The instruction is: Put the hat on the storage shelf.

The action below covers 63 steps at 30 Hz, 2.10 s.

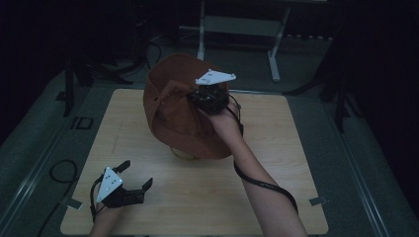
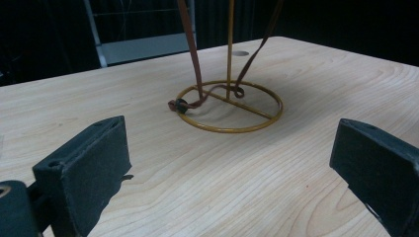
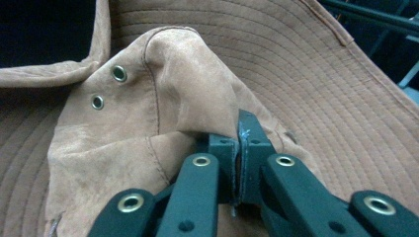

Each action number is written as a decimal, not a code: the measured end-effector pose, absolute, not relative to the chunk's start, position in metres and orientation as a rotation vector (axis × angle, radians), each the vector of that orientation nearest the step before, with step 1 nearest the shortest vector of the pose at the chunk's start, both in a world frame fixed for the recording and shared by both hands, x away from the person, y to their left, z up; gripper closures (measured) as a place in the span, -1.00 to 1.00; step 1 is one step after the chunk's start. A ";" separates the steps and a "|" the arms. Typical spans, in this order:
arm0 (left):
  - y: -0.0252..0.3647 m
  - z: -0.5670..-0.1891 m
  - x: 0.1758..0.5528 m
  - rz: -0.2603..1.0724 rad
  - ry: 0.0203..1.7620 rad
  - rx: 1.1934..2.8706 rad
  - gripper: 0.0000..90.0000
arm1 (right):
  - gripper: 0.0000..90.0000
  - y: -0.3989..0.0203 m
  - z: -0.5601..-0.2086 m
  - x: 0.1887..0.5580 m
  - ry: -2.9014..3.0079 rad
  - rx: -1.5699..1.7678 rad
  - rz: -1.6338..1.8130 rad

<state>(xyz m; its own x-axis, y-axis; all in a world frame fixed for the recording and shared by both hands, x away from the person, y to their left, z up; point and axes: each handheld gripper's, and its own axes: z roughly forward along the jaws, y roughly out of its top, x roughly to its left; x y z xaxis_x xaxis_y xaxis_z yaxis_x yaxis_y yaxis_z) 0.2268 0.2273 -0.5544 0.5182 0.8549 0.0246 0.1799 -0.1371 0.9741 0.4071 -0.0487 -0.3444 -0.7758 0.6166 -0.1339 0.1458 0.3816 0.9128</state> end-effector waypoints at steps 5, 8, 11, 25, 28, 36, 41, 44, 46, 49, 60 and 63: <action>0.227 -0.555 0.227 0.727 0.901 1.630 -0.95 | 0.71 -0.052 -0.352 0.411 2.213 0.692 1.410; 0.227 -0.556 0.228 0.720 0.903 1.627 -0.95 | 0.51 -0.055 -0.353 0.410 2.225 0.697 1.418; 0.227 -0.557 0.228 0.717 0.904 1.627 -0.95 | 0.17 -0.058 -0.353 0.410 2.235 0.714 1.408; 0.231 -0.556 0.227 0.727 0.919 1.608 -0.95 | -0.38 -0.078 -0.370 0.400 2.331 0.705 1.362; 0.231 -0.556 0.227 0.725 0.921 1.606 -0.95 | -0.50 -0.085 -0.374 0.395 2.335 0.695 1.373; 0.231 -0.556 0.227 0.731 0.923 1.602 -0.95 | -0.73 -0.111 -0.379 0.382 2.294 0.668 1.487; 0.231 -0.557 0.227 0.741 0.924 1.605 -0.95 | -0.74 -0.130 -0.384 0.374 2.256 0.655 1.514; 0.231 -0.557 0.227 0.742 0.927 1.601 -0.95 | -0.74 -0.143 -0.387 0.370 2.230 0.651 1.511; 0.232 -0.557 0.227 0.744 0.930 1.601 -0.95 | -0.74 -0.152 -0.389 0.368 2.212 0.653 1.522; 0.232 -0.557 0.227 0.747 0.934 1.603 -0.95 | -0.74 -0.165 -0.392 0.365 2.186 0.656 1.519; 0.233 -0.558 0.226 0.754 0.940 1.602 -0.95 | -0.74 -0.207 -0.414 0.355 2.174 0.713 1.460; 0.233 -0.558 0.227 0.752 0.942 1.605 -0.95 | -0.74 -0.217 -0.421 0.353 2.166 0.741 1.457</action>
<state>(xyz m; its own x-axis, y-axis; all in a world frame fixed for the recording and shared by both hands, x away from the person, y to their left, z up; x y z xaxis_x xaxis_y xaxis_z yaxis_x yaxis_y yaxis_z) 0.2269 0.2325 -0.5585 0.4869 0.8735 0.0006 0.1945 -0.1091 0.9748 0.3530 -0.2170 -0.4210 -0.7676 0.6388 -0.0513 0.1931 0.3069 0.9319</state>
